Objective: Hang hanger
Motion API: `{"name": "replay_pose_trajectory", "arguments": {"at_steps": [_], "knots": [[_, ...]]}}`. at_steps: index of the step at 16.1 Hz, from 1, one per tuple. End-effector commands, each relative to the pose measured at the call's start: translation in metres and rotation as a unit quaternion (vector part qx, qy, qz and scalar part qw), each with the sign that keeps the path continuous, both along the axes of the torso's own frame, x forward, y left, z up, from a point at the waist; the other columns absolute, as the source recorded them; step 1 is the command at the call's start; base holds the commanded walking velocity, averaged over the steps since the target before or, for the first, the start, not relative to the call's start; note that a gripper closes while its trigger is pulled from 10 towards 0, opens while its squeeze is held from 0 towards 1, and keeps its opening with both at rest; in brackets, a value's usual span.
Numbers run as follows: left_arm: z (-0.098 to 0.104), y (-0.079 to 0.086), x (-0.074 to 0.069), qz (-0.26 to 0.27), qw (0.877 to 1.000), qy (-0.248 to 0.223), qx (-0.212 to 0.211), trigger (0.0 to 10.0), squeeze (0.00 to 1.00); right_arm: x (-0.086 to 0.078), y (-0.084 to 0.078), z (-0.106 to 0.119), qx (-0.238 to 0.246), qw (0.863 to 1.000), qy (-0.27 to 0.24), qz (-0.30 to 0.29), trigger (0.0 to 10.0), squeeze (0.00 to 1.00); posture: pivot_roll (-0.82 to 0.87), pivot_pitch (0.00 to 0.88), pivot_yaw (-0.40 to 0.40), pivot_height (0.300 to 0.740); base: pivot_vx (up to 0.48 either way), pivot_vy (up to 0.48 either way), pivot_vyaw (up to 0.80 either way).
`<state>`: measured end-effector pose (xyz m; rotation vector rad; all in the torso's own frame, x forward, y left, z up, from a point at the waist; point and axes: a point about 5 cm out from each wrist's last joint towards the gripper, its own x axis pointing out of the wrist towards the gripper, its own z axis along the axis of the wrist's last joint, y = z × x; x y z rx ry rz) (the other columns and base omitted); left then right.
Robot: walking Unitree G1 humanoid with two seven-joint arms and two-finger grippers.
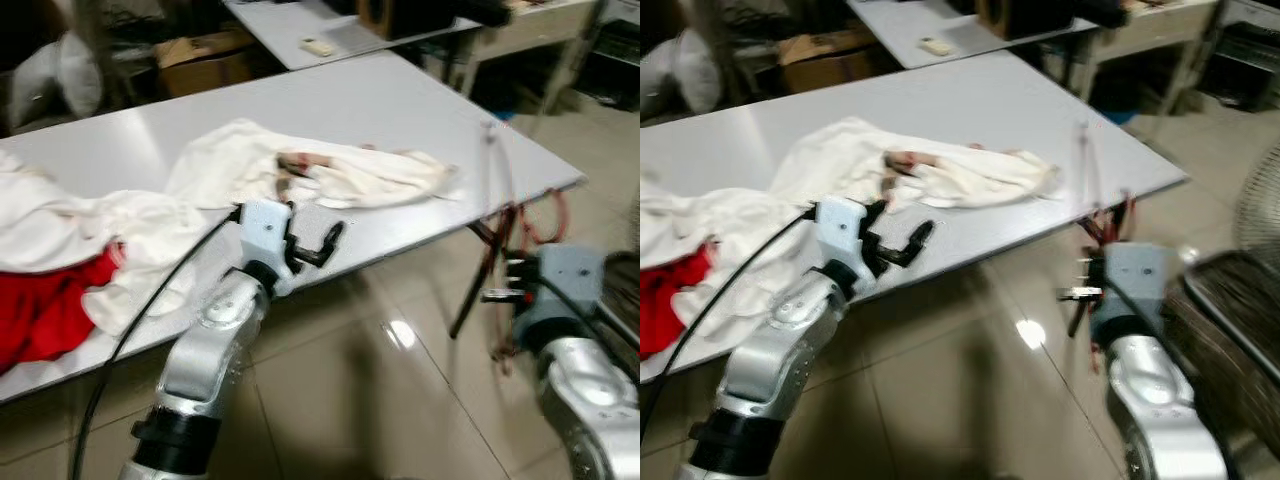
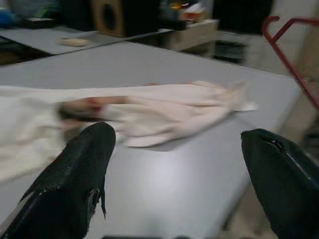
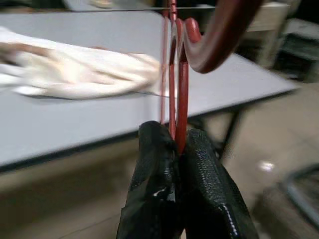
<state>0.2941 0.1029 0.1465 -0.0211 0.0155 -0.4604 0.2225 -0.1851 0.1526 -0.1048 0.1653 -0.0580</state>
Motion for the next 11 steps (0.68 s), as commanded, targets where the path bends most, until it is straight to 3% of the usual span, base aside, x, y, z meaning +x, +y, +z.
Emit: {"name": "replay_pose_trajectory", "arguments": {"at_steps": [1, 3, 9, 11], "knots": [[0.0005, -0.0009, 0.0, 0.003, 1.0, 0.0, 0.003, 10.0, 0.08, -0.0029, -0.0047, 0.0012, -0.005, 1.0, -0.003, -0.006, 10.0, 0.0, -0.1, 0.023, 0.09, 0.74, 0.322, 0.0, -0.8], [-0.0003, 0.0001, -0.0002, 0.004, 1.0, 0.001, 0.006, 10.0, 0.08, -0.0036, -0.0046, 0.0015, 0.003, 1.0, -0.004, -0.007, 10.0, 0.0, -0.1, 0.023, 0.093, 0.74, 0.322, 0.0, -0.74], [-0.0015, -0.0012, 0.0017, -0.003, 1.0, -0.002, 0.025, 10.0, 0.08, -0.0094, -0.0063, -0.0014, 0.002, 1.0, 0.0, -0.009, 10.0, 0.0, -0.11, 0.025, 0.102, 0.74, 0.323, 0.0, 0.0], [-0.0034, -0.0044, 0.0021, -0.014, 0.999, -0.002, 0.033, 10.0, 0.06, -0.0119, -0.0074, -0.0037, 0.006, 1.0, 0.004, -0.01, 10.0, 0.0, -0.11, 0.024, 0.103, 0.74, 0.0, 0.0, 0.0]]}}
